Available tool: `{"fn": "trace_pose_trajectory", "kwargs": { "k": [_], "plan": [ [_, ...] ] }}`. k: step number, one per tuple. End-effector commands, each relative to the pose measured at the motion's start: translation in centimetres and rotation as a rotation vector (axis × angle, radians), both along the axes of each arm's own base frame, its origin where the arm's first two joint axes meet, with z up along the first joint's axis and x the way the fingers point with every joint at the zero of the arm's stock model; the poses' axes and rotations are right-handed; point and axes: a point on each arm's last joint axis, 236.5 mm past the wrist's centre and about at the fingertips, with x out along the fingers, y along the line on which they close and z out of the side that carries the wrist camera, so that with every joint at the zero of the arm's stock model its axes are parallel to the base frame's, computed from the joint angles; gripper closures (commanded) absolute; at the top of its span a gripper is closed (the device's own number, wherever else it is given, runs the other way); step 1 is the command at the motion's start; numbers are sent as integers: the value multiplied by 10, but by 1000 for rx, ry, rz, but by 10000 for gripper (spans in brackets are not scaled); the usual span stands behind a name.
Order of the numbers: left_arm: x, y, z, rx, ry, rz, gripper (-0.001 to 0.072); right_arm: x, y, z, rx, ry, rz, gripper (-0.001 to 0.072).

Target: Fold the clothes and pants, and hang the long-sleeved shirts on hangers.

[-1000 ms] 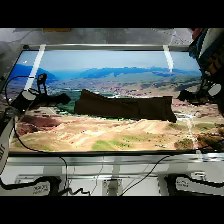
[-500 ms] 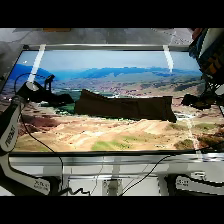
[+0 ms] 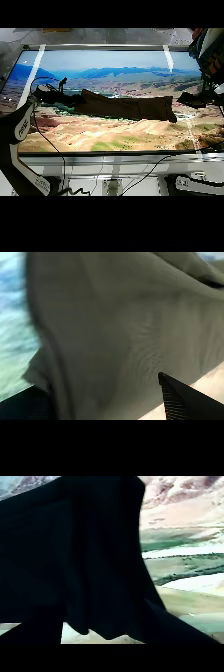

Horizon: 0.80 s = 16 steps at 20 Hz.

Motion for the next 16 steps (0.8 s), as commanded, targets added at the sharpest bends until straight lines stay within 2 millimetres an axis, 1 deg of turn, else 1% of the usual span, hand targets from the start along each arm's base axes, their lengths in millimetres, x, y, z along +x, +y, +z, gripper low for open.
{"fn": "trace_pose_trajectory", "kwargs": {
  "k": [1,3,4,6,7,8,9,11,12,14,16],
  "plan": [
    [0,-16,-13,61,-41,-57,200,9,44,4,27,-24,108,213],
    [1,-23,-8,62,-56,-70,670,18,73,7,11,-58,177,213],
    [4,-23,0,68,-81,-79,699,28,86,10,-2,-99,199,213],
    [10,-15,25,115,-151,-96,699,47,109,20,-20,-184,222,227],
    [11,-8,40,153,-189,-111,699,53,122,24,-17,-216,228,358],
    [7,-1,58,192,-221,-137,699,58,136,28,-10,-245,236,569],
    [-2,5,76,223,-240,-167,699,62,154,32,-8,-276,261,697],
    [-27,13,113,262,-258,-235,699,65,194,39,14,-323,306,702],
    [-39,17,131,278,-268,-258,698,63,217,38,45,-321,308,703],
    [-57,19,171,287,-322,-277,698,53,263,24,106,-283,329,703],
    [-66,18,207,300,-405,-267,698,35,322,5,210,-223,367,703]
  ]
}}
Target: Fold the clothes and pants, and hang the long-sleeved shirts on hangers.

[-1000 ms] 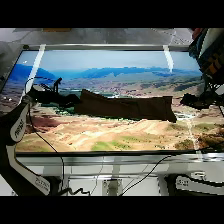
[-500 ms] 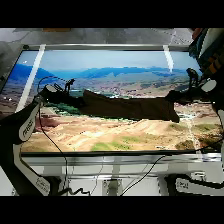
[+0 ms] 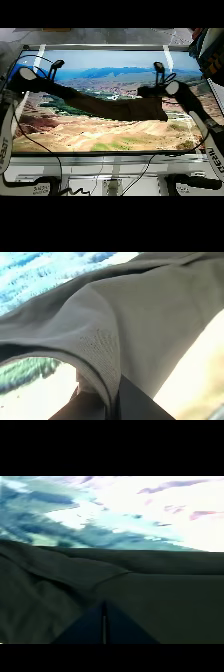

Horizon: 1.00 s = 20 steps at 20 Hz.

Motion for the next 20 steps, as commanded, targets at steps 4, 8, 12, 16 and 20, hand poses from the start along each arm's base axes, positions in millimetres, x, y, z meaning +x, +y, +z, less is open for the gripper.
{"fn": "trace_pose_trajectory", "kwargs": {
  "k": [4,8,12,16,20],
  "plan": [
    [-41,5,95,40,-200,-25,697,-67,182,-47,267,193,122,703],
    [-45,4,102,38,-217,-27,697,-105,266,-57,373,263,181,703],
    [-44,-2,105,15,-223,-29,697,-109,307,-38,423,210,216,702],
    [-39,-21,114,-96,-238,-20,697,-98,281,-46,338,199,254,702],
    [-29,-66,91,-194,-169,-68,698,-74,195,-44,186,248,271,702]
  ]
}}
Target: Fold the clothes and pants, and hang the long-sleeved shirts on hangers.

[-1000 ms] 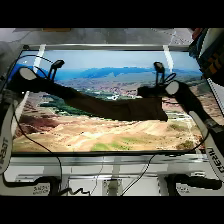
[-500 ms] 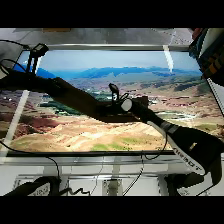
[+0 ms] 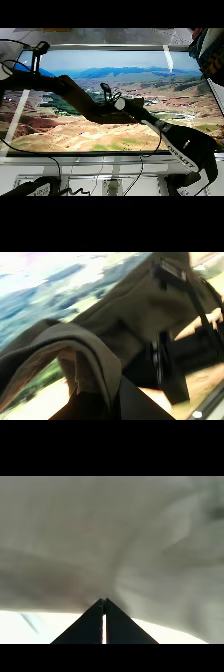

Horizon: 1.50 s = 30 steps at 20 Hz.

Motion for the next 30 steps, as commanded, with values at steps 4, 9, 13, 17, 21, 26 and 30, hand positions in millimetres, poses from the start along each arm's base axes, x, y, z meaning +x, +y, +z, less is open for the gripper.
{"fn": "trace_pose_trajectory", "kwargs": {
  "k": [4,9,13,17,21,26,30],
  "plan": [
    [12,-138,-43,-241,113,-122,699,55,-160,49,-193,-73,-91,702],
    [-8,-270,-100,-274,96,-150,698,73,-307,125,-289,-186,-324,701],
    [-30,-315,-124,-258,69,-169,198,53,-395,135,-394,-136,-440,680],
    [-35,-303,-111,-262,98,-202,-2,44,-465,118,-521,-99,-486,525],
    [-14,-259,-91,-273,121,-182,-1,24,-475,83,-420,-26,-367,698],
    [4,-214,-93,-267,176,-154,-1,-8,-394,8,-106,117,-240,-3],
    [18,-198,-93,-271,173,-114,0,-21,-345,-47,-162,179,-204,3]
  ]
}}
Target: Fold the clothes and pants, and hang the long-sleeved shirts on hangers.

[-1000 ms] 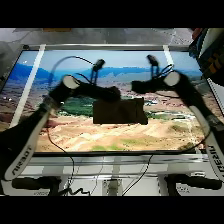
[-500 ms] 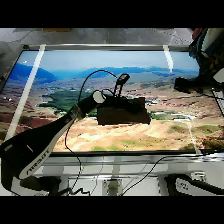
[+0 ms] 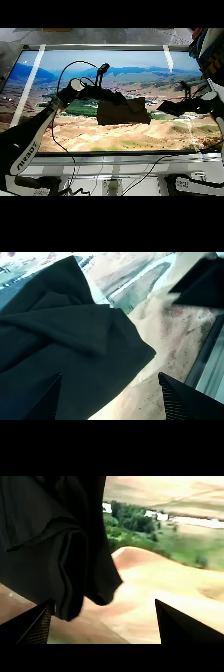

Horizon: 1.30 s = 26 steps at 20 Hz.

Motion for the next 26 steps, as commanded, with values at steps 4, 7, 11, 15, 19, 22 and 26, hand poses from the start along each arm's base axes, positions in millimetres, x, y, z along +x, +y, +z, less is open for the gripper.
{"fn": "trace_pose_trajectory", "kwargs": {
  "k": [4,7,11,15,19,22,26],
  "plan": [
    [7,15,0,2,14,16,0,-3,84,-51,-37,2,125,6],
    [7,15,0,2,13,15,0,19,76,-64,-134,13,60,6],
    [7,15,0,2,13,15,0,49,37,-62,-206,44,-95,5],
    [7,15,0,2,13,15,0,45,38,-71,-113,182,-115,14],
    [7,15,0,2,13,15,0,14,83,-90,93,368,-2,34],
    [7,15,0,2,13,15,0,23,136,-65,393,342,47,55],
    [9,23,-11,65,-14,5,18,49,166,-60,420,219,32,331]
  ]
}}
